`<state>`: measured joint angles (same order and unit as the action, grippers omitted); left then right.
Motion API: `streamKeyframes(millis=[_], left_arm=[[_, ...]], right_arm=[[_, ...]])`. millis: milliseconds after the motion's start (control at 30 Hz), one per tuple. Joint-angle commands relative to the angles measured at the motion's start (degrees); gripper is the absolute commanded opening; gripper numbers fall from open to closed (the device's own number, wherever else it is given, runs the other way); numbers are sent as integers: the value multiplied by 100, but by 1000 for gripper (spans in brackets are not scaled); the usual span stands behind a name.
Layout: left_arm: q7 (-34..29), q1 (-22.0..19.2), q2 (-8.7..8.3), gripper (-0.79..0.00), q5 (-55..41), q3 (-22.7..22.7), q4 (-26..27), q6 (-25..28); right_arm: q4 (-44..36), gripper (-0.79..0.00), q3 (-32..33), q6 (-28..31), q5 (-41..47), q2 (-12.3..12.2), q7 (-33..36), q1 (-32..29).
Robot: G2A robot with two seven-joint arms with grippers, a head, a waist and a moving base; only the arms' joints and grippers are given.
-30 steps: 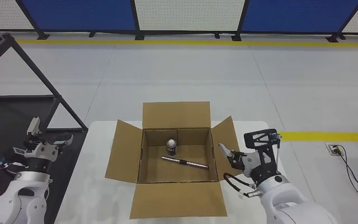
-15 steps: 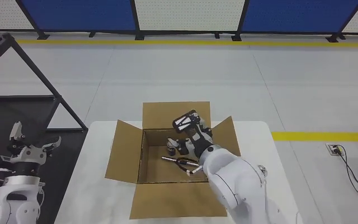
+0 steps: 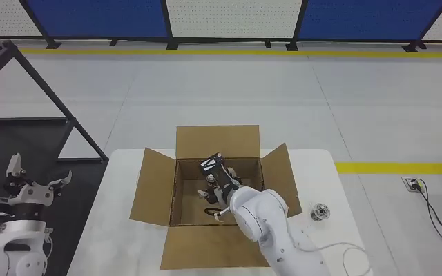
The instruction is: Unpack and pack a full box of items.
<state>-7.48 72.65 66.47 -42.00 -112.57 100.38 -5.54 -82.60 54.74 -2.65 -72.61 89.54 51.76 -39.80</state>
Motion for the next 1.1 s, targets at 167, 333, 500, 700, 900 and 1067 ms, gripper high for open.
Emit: streamKeyframes(millis=[167,333,500,700,900,1067], left_arm=[[-37,-77,-11,0,93,84,-26,-34],[-120,-100,-24,0,229,100,-77,19],[-183,-118,-28,0,369,223,-127,45],[-197,-159,-30,0,443,306,-133,85],[-174,-130,-28,0,383,290,-166,88],[-158,-101,-25,0,350,297,-149,85]], right_arm=[[650,0,-171,-300,60,96,-109,114],[650,0,-171,-300,60,96,-109,114],[650,0,-171,-300,60,96,-109,114],[1129,0,-380,-308,166,206,-467,231],[2087,0,-498,-455,558,392,-991,631],[2706,0,-568,-536,863,541,-1352,894]])
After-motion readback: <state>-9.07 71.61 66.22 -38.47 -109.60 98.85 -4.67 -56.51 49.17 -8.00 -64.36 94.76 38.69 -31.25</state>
